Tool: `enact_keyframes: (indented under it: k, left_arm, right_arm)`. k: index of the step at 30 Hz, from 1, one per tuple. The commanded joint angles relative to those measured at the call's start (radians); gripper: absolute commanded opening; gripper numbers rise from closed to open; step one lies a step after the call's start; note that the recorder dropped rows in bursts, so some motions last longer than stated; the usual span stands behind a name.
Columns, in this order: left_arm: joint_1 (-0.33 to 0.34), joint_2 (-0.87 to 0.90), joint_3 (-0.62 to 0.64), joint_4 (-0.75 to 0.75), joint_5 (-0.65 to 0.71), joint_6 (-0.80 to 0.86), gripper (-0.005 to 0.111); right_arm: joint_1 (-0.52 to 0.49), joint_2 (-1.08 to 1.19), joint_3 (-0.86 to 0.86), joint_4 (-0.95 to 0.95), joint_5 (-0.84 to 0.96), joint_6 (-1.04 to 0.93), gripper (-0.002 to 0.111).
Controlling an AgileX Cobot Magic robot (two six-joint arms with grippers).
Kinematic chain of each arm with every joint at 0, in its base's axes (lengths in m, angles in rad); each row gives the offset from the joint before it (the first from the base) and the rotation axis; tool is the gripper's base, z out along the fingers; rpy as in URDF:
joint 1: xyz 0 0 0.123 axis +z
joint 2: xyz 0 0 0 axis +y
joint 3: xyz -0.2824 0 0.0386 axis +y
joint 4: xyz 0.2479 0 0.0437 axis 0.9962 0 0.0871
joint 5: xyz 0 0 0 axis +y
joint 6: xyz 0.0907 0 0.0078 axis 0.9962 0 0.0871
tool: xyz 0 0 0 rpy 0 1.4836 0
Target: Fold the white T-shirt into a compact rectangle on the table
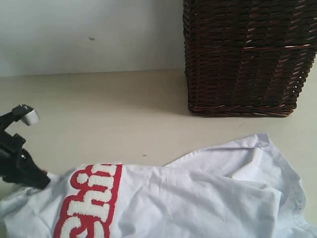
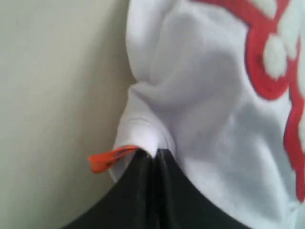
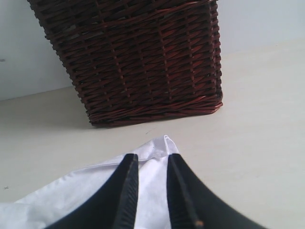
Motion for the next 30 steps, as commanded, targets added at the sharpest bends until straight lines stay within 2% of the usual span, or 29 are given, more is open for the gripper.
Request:
enact_keyframes:
  k: [1, 3, 5, 7, 10, 11, 13, 14, 18, 20, 25, 30]
  left_arm:
    - [0.002, -0.004, -0.092, -0.165, -0.114, 0.073, 0.0]
    - [0.0, -0.004, -0.159, -0.216, -0.205, 0.109, 0.0]
    - [0.0, -0.007, -0.233, -0.23, -0.196, 0.156, 0.0]
    - [0.0, -0.019, -0.286, -0.228, -0.079, 0.219, 0.0]
    - [0.002, -0.059, -0.32, -0.195, 0.24, 0.336, 0.0]
    - [0.002, -0.072, -0.32, -0.155, 0.283, 0.333, 0.0]
    - [-0.018, -0.099, -0.286, -0.059, 0.283, 0.225, 0.0]
    - [-0.026, -0.111, -0.253, 0.053, 0.283, 0.216, 0.0]
    - [-0.027, -0.113, -0.1, 0.361, 0.283, 0.257, 0.0]
    - [-0.027, -0.112, -0.006, 0.449, 0.283, 0.302, 0.0]
    - [-0.027, -0.124, 0.151, 0.365, 0.283, 0.445, 0.0]
    - [-0.027, -0.124, 0.191, 0.299, 0.283, 0.456, 0.003]
  right_arm:
    - [0.001, 0.002, 0.005, 0.001, -0.001, -0.001, 0.023]
    - [0.001, 0.002, 0.005, 0.001, -0.001, -0.001, 0.023]
    - [0.001, 0.002, 0.005, 0.001, -0.001, -0.001, 0.023]
    - [0.001, 0.002, 0.005, 0.001, -0.001, -0.001, 0.023]
    - [0.001, 0.002, 0.005, 0.001, -0.001, -0.001, 0.023]
    - [0.001, 0.002, 0.005, 0.001, -0.001, -0.001, 0.023]
    - [0.001, 0.002, 0.005, 0.001, -0.001, -0.001, 0.023]
    - [0.001, 0.002, 0.005, 0.001, 0.001, -0.001, 0.023]
    - [0.001, 0.002, 0.005, 0.001, 0.001, -0.001, 0.023]
    - [0.001, 0.002, 0.005, 0.001, 0.004, -0.001, 0.023]
    - [0.001, 0.002, 0.005, 0.001, 0.004, -0.001, 0.023]
    - [0.001, 0.002, 0.005, 0.001, 0.004, -0.001, 0.023]
